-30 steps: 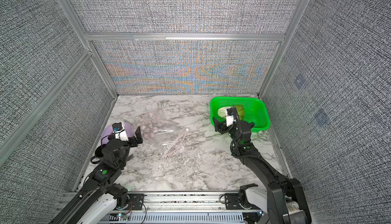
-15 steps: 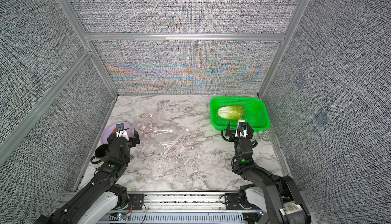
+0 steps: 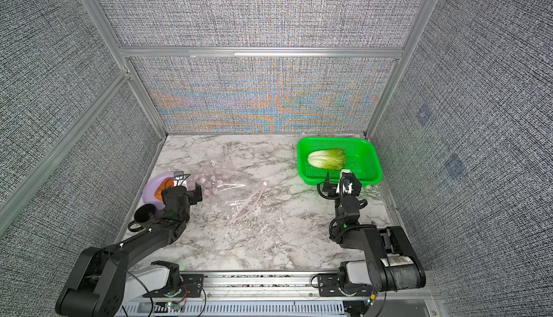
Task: Open the zip-top bag and take out the chinese cabbages
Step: Reset both arms
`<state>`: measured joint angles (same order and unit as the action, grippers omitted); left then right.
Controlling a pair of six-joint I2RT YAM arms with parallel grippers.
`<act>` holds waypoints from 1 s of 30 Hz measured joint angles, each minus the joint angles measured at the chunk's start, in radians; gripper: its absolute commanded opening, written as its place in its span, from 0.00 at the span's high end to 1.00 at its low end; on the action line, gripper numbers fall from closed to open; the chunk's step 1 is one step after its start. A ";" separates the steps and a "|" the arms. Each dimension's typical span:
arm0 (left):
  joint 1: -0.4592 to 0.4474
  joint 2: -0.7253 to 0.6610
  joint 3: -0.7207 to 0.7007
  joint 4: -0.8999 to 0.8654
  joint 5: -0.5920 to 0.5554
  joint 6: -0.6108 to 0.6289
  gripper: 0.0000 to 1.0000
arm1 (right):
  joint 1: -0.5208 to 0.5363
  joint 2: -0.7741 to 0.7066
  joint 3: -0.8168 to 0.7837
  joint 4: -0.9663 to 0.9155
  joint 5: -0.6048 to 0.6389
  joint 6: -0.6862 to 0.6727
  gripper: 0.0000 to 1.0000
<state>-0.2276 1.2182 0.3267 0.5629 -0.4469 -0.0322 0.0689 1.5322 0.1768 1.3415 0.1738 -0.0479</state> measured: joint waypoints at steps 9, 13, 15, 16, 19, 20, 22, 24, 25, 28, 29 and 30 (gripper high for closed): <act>0.031 0.211 -0.006 0.219 0.083 0.059 0.00 | -0.003 -0.012 -0.003 -0.018 -0.048 0.001 0.02; 0.049 0.269 0.036 0.243 0.119 0.060 0.00 | -0.002 -0.013 -0.008 -0.018 -0.051 0.001 0.02; 0.062 0.268 0.057 0.243 0.135 0.057 0.00 | -0.002 -0.013 -0.009 -0.017 -0.051 0.001 0.02; 0.069 0.269 0.066 0.240 0.141 0.054 0.00 | -0.002 -0.013 -0.009 -0.017 -0.051 0.001 0.02; 0.088 0.272 0.091 0.207 0.188 0.051 0.00 | -0.003 -0.010 -0.005 -0.018 -0.051 0.002 0.02; 0.095 0.272 0.098 0.195 0.204 0.050 0.00 | -0.004 -0.006 0.003 -0.023 -0.051 0.002 0.02; 0.106 0.272 0.105 0.182 0.214 0.046 0.00 | -0.017 -0.004 0.018 -0.031 -0.066 0.011 0.02; 0.108 0.272 0.106 0.168 0.222 0.039 0.00 | -0.023 -0.005 0.024 -0.039 -0.066 0.013 0.02; 0.108 0.272 0.106 0.163 0.235 0.039 0.00 | -0.024 -0.005 0.024 -0.042 -0.066 0.013 0.02; 0.107 0.272 0.106 0.161 0.241 0.039 0.00 | -0.023 -0.005 0.026 -0.058 -0.074 0.013 0.02; 0.108 0.272 0.106 0.161 0.241 0.039 0.00 | -0.023 -0.005 0.026 -0.060 -0.074 0.014 0.02; 0.108 0.272 0.106 0.161 0.241 0.039 0.00 | -0.023 -0.005 0.026 -0.063 -0.074 0.016 0.02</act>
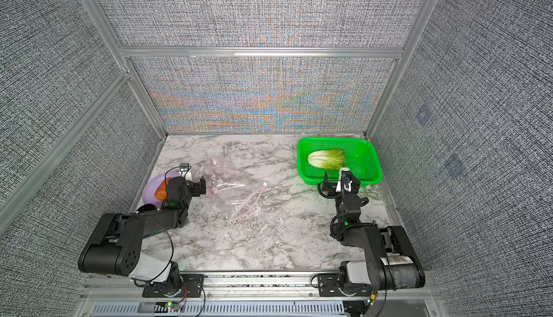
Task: Open the zip-top bag and take out the chinese cabbages
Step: Reset both arms
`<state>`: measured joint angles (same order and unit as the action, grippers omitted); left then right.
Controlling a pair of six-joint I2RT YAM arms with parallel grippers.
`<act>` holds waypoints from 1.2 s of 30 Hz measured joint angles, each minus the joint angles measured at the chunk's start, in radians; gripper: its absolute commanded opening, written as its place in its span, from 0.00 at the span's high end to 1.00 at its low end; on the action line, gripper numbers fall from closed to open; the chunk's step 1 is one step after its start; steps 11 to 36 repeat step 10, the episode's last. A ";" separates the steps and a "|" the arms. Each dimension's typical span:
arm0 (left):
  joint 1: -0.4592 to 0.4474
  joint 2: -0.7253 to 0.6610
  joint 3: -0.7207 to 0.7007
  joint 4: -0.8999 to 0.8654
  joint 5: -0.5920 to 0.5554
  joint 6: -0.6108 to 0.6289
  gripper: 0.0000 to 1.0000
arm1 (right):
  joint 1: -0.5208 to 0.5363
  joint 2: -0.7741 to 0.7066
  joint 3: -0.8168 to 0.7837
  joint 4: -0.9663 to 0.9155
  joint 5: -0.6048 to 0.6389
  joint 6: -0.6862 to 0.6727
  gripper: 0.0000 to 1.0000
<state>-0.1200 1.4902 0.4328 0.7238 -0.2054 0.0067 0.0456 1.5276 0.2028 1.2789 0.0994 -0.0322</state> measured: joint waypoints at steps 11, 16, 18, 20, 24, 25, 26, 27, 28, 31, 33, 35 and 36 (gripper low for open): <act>0.001 0.000 0.000 0.000 0.006 0.000 0.00 | -0.001 0.010 0.013 -0.009 -0.003 0.000 0.02; 0.001 0.000 0.000 0.000 0.006 0.000 0.00 | -0.001 0.010 0.013 -0.009 -0.003 0.000 0.02; 0.001 0.000 0.000 0.000 0.006 0.000 0.00 | -0.001 0.010 0.013 -0.009 -0.003 0.000 0.02; 0.001 0.000 0.000 0.000 0.006 0.000 0.00 | -0.001 0.010 0.013 -0.009 -0.003 0.000 0.02; 0.001 0.000 0.000 0.000 0.006 0.000 0.00 | -0.001 0.010 0.013 -0.009 -0.003 0.000 0.02; 0.001 0.000 0.000 0.000 0.006 0.000 0.00 | -0.001 0.010 0.013 -0.009 -0.003 0.000 0.02; 0.001 0.000 0.000 0.000 0.006 0.000 0.00 | -0.001 0.010 0.013 -0.009 -0.003 0.000 0.02; 0.001 0.000 0.000 0.000 0.006 0.000 0.00 | -0.001 0.010 0.013 -0.009 -0.003 0.000 0.02; 0.001 0.000 0.000 0.000 0.006 0.000 0.00 | -0.001 0.010 0.013 -0.009 -0.003 0.000 0.02; 0.001 0.000 0.000 0.000 0.006 0.000 0.00 | -0.001 0.010 0.013 -0.009 -0.003 0.000 0.02; 0.001 0.000 0.000 0.000 0.006 0.000 0.00 | -0.001 0.010 0.013 -0.009 -0.003 0.000 0.02; 0.001 0.000 0.000 0.000 0.006 0.000 0.00 | -0.001 0.010 0.013 -0.009 -0.003 0.000 0.02; 0.001 0.000 0.000 0.000 0.006 0.000 0.00 | -0.001 0.010 0.013 -0.009 -0.003 0.000 0.02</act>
